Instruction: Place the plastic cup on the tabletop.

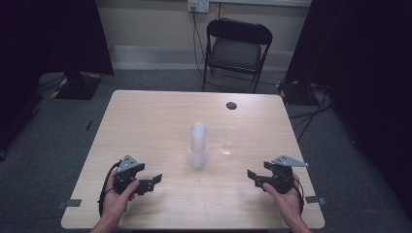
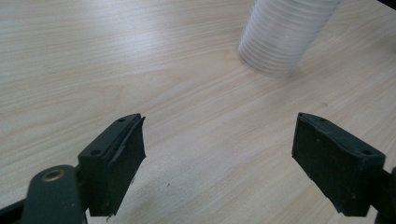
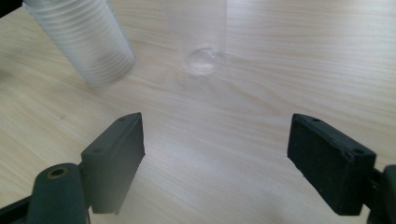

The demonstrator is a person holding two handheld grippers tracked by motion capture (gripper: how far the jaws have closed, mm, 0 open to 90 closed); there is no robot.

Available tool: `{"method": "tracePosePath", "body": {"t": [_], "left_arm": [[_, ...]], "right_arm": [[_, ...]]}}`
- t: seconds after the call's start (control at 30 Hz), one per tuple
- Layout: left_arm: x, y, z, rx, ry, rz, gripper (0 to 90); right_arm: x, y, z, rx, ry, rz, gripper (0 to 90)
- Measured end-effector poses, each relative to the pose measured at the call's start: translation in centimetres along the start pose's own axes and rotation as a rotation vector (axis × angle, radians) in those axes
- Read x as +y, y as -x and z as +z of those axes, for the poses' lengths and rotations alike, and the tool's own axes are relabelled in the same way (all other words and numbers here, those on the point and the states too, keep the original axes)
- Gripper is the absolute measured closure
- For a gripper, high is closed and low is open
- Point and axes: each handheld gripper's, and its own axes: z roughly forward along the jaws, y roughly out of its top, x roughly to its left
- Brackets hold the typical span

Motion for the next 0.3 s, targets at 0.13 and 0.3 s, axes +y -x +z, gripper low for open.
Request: {"method": "tracePosePath", "body": {"t": [0.13,0.3], "left_arm": [[0.0,0.0,0.1,0.002,-0.008,0.007,17.0],[-0.1,0.1,0.0,-0.004,-0.006,0.008,17.0]], "right_arm": [[-1.1,0.5,-0.4,-0.023,-0.025,0.001,18.0],[-1.8,0.9,0.2,-0.048,-0.055,-0.007,17.6]]}}
